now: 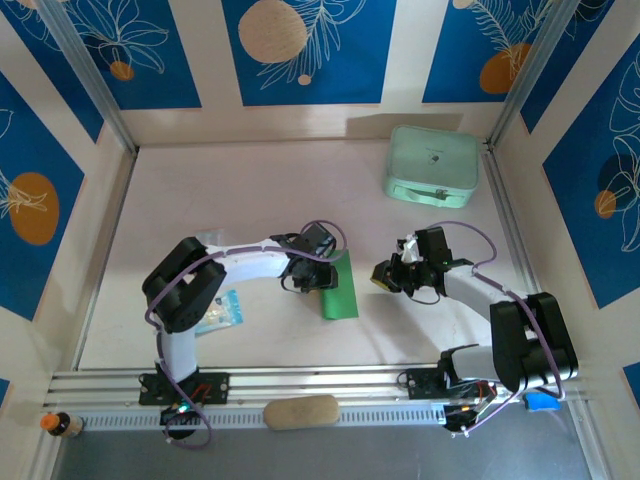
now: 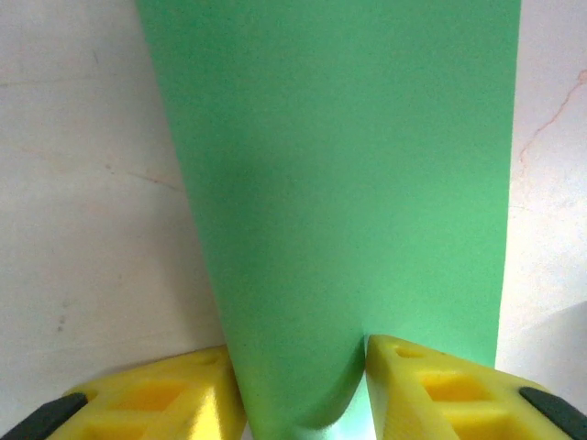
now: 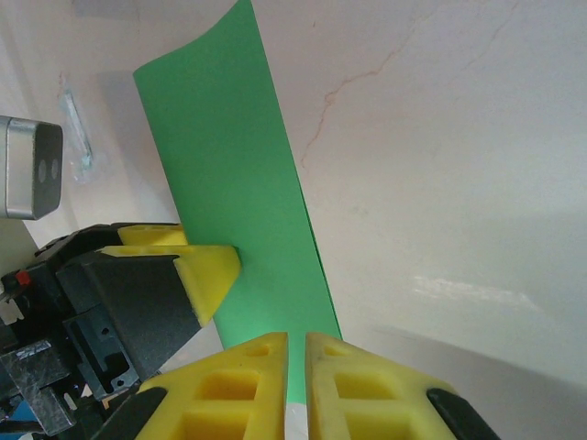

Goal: Fold a paper plane with a square sheet of paper (pick it up from the middle)
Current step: Hold the square sheet of paper at the center of the table.

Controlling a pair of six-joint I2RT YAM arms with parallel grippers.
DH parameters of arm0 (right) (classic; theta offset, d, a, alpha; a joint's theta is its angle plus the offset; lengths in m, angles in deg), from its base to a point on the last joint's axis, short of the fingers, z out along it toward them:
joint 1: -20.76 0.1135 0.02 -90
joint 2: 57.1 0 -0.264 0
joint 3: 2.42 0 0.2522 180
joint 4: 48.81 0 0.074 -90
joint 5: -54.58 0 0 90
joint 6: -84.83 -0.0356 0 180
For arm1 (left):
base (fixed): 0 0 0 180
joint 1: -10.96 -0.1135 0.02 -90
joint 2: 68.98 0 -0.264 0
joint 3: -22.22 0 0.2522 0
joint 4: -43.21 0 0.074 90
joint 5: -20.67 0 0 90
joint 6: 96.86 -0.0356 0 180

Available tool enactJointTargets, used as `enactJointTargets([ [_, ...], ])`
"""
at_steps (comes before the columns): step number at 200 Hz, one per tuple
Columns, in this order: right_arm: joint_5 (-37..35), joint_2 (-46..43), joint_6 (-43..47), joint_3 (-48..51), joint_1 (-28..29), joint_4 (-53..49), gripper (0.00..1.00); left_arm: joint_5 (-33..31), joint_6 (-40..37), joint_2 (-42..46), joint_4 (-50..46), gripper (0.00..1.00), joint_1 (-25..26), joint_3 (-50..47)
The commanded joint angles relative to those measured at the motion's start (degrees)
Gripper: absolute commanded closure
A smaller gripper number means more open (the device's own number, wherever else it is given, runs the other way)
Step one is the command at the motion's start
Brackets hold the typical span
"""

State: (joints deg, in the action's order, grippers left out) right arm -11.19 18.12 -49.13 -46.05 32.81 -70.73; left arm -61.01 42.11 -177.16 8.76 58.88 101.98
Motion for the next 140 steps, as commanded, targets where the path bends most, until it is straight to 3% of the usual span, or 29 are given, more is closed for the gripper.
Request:
enactJointTargets([
  [1, 0.98, 0.32, -0.37, -0.85, 0.34, -0.19, 0.87, -3.04, -0.02, -4.48, -2.68, 0.58, -0.19, -2.65],
  [140, 2.2, 1.89, -0.59, -1.09, 2.35, 2.14, 0.88, -3.1, -0.28, -4.52, -2.67, 0.58, -0.15, -2.71],
])
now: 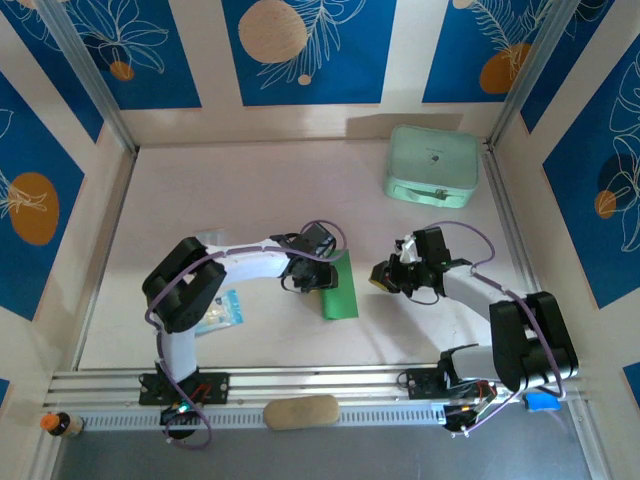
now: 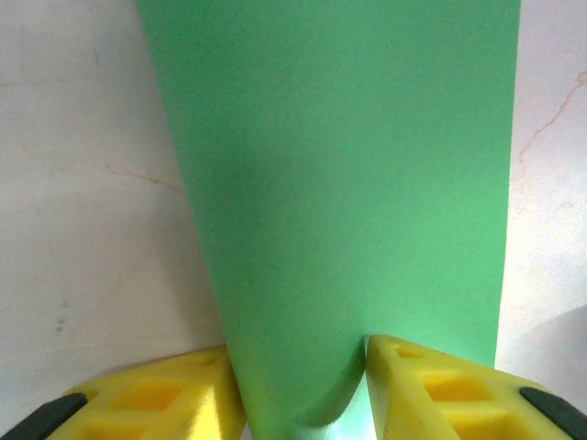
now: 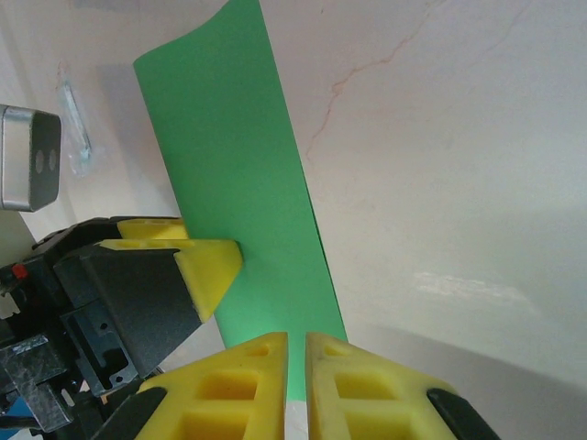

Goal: Fold a paper plane with a square sheet of paper (pick it up from the middle)
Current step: Hold the square sheet of paper at the center of the table.

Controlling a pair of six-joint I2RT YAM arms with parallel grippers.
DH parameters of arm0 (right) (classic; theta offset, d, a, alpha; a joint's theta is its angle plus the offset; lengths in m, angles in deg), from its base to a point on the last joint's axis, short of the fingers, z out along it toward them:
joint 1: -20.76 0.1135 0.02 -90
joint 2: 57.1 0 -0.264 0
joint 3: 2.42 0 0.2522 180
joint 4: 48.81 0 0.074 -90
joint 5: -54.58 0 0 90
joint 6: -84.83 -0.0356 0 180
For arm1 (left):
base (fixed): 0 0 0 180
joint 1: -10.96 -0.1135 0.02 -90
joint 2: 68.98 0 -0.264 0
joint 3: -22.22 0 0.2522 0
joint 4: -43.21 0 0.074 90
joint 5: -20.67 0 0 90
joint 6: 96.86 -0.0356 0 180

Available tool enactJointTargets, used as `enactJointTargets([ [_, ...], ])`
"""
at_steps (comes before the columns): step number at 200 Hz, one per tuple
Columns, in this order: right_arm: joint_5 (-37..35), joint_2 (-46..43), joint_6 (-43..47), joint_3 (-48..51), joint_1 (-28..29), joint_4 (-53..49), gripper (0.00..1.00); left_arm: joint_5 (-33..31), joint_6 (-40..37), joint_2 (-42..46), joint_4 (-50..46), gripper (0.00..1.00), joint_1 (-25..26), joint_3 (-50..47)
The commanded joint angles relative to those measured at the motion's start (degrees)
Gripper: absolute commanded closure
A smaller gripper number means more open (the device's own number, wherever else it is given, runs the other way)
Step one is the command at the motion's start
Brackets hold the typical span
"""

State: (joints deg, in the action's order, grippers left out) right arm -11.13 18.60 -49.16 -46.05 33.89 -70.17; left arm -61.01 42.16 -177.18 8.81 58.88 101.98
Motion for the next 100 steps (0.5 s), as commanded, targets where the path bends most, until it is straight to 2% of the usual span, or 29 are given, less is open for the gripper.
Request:
enactJointTargets([
  [1, 2.15, 1.53, -0.57, -1.12, 1.33, 1.68, 0.88, -3.11, -0.32, -4.49, -2.68, 0.58, -0.17, -2.71],
  [48, -1.15, 6.05, -1.01, -4.07, 7.35, 2.16, 0.91, -2.87, -0.65, -4.23, -1.96, 0.62, -0.12, -3.15],
  [100, -1.21, 7.17, -1.16, -4.48, 8.41, 2.32, 0.91, -3.22, -0.52, -4.11, -2.21, 0.59, -0.11, -3.24],
])
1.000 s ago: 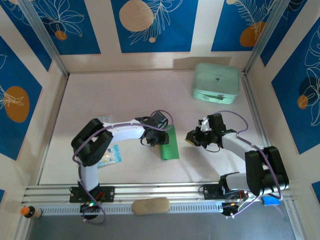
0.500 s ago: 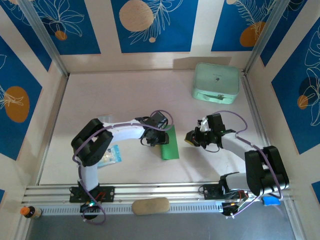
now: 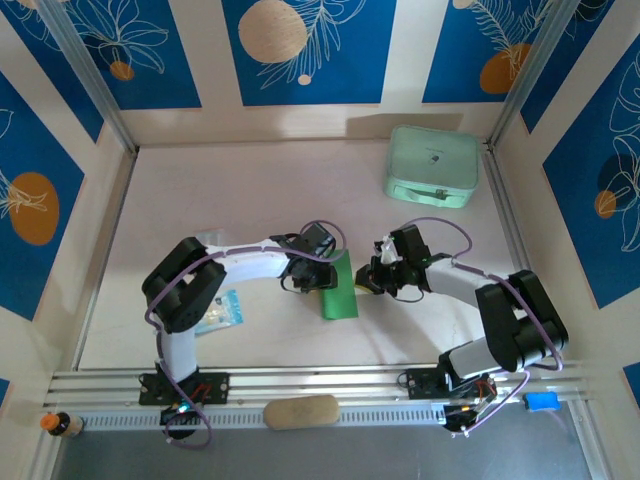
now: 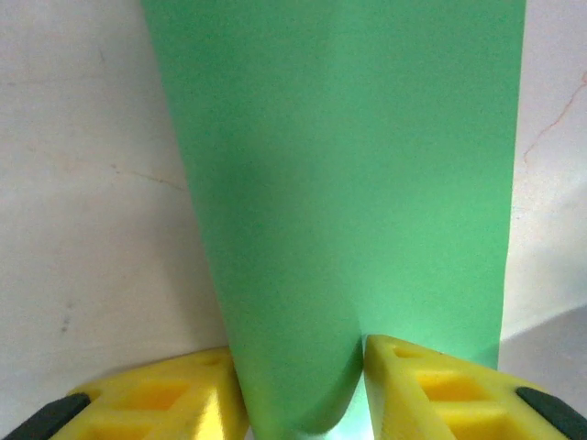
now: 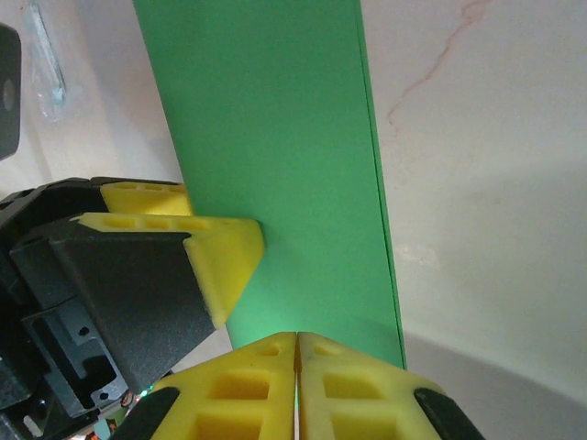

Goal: Fold a paper plane with a square sheet of paper (pick it up from the middle)
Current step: Hold the square sheet of paper at the center of the table.

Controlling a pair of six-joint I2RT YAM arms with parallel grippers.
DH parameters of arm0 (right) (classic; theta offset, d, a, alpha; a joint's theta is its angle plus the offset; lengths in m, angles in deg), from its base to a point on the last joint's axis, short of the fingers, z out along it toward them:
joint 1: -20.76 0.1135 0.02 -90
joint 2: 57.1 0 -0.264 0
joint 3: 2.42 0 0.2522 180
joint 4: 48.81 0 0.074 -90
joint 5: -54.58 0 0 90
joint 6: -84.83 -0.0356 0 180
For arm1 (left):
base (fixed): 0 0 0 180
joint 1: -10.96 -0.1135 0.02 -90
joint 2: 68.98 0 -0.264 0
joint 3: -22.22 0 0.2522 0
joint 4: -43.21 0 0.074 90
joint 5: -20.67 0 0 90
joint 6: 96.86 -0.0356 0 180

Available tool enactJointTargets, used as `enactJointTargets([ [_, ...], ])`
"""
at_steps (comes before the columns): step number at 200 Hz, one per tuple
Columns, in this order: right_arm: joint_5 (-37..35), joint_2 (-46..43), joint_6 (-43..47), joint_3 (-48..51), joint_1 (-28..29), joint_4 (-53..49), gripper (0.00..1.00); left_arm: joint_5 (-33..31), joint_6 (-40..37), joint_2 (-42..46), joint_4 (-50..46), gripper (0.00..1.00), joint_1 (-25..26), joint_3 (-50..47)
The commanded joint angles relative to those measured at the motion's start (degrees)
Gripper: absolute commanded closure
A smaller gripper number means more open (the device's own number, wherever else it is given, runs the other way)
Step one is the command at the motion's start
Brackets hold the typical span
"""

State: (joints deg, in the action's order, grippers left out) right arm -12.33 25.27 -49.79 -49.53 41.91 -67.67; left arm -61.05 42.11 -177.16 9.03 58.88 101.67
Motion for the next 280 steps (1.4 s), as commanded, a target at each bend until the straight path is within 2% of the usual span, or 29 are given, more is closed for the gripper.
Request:
enactJointTargets([
  [1, -0.04, 0.51, -0.54, -1.01, 0.39, -0.17, 0.91, -3.18, -0.47, -4.14, -2.43, 0.59, -0.16, -2.93],
  [90, -6.37, -4.18, -1.57, 0.54, -1.23, -3.52, 0.91, -3.26, -0.46, -4.25, -2.39, 0.58, -0.12, -2.94],
  [129, -5.64, -4.07, -1.59, 0.66, -1.55, -3.18, 0.91, -3.35, -0.54, -4.41, -2.66, 0.58, -0.11, -2.67],
  [157, -2.6, -2.67, -1.18, 0.52, -1.32, -0.99, 0.91, -3.26, -0.28, -4.46, -2.54, 0.58, -0.17, -2.72],
  [185, -1.09, -0.19, -0.37, -0.77, 0.34, -0.17, 0.93, -3.43, -0.28, -4.54, -2.67, 0.58, -0.19, -2.78],
  [221, -5.29, 2.44, 1.77, -2.79, 3.42, -0.25, 0.96, -2.93, -0.28, -4.67, -2.33, 0.58, -0.11, -2.85],
  [248, -6.7, 5.74, 3.89, -5.27, 5.36, -1.14, 1.0, -2.93, -0.46, -4.72, -2.42, 0.58, -0.15, -2.85],
  [280, -7.65, 8.42, 4.28, -6.93, 6.88, -0.26, 1.0, -3.0, -0.37, -4.75, -2.47, 0.58, -0.12, -2.86],
])
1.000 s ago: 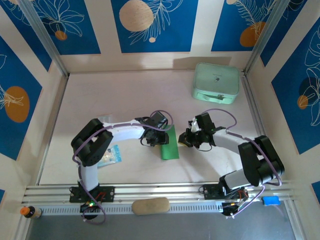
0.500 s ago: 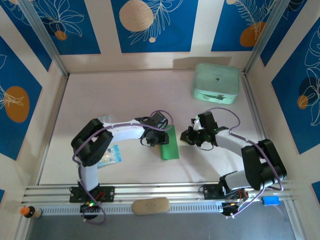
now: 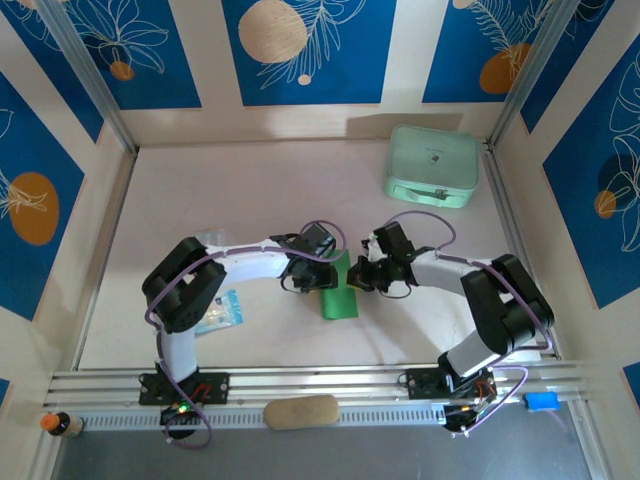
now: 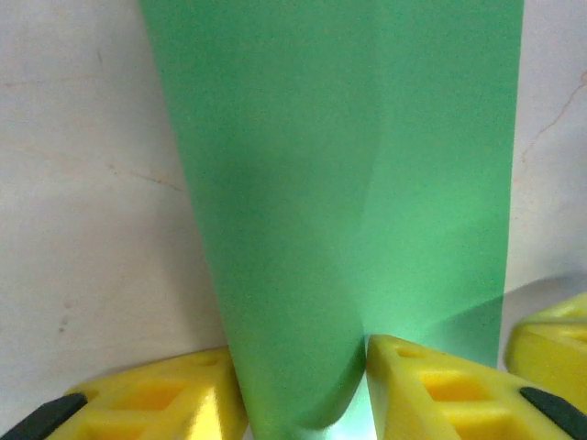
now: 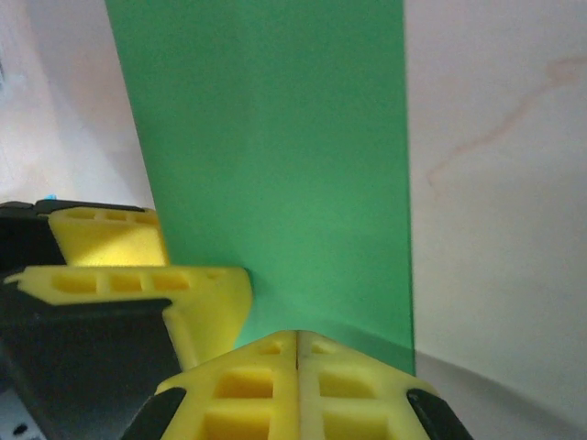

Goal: Fold a paper plane with a square sheet of paper (pick it up from the middle)
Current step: Hold the square sheet of paper at the center of the table.

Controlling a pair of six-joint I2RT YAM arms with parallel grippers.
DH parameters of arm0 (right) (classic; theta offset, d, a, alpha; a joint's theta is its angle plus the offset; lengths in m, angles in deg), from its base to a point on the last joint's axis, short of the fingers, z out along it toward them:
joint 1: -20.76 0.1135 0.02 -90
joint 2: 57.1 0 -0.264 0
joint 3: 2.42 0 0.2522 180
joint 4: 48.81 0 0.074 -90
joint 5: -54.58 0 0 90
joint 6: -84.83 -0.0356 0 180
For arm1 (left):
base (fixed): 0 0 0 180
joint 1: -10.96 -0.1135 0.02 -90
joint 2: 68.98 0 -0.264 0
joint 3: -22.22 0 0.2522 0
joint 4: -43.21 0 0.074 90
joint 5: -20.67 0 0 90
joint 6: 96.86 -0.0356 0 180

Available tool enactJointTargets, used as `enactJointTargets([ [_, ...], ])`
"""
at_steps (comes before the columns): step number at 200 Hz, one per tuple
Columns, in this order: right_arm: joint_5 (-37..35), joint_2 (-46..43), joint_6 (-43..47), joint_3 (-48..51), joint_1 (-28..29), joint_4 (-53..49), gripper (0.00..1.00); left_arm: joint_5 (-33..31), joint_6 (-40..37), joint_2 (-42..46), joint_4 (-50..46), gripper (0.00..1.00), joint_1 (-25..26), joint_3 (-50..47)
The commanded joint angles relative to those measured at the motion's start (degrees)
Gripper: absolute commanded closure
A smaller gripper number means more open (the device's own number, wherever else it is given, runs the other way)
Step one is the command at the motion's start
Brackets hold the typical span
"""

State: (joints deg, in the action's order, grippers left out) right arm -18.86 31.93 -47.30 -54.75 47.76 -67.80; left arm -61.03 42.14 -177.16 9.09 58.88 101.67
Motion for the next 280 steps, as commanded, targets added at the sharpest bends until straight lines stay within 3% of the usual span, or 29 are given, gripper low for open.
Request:
enactJointTargets([
  [1, -1.1, 1.84, 1.83, -1.78, 1.07, -0.13, 1.0, -3.02, -0.39, -4.75, -2.56, 0.58, -0.16, -2.9],
  [80, -5.86, 6.89, 3.46, 0.47, 2.11, -1.69, 1.0, -3.02, -0.21, -4.72, -2.23, 0.58, -0.12, -3.01],
  [176, -3.97, 7.8, 4.34, 0.17, 1.2, -0.74, 1.0, -3.01, 0.22, -4.04, -1.64, 0.57, -0.12, -3.2],
  [204, -2.99, 8.76, 5.48, -0.3, 0.51, -0.5, 1.0, -4.37, 0.42, 0.3, -1.23, 0.54, -0.04, -3.77],
  [242, -0.33, 11.26, 8.2, -2.46, -0.71, -0.69, 1.0, -7.95, 0.49, 10.32, -0.73, 0.41, -1.3, -6.03],
  [265, -0.3, 12.08, 8.29, -3.03, -0.96, -0.84, 1.0, -5.55, 0.14, 14.99, 2.85, 0.39, -3.18, -8.26],
  [280, -0.2, 12.46, 8.31, -3.25, -1.16, -1.12, 1.0, -0.58, 0.01, 16.61, 8.78, 0.43, -4.77, -10.45],
])
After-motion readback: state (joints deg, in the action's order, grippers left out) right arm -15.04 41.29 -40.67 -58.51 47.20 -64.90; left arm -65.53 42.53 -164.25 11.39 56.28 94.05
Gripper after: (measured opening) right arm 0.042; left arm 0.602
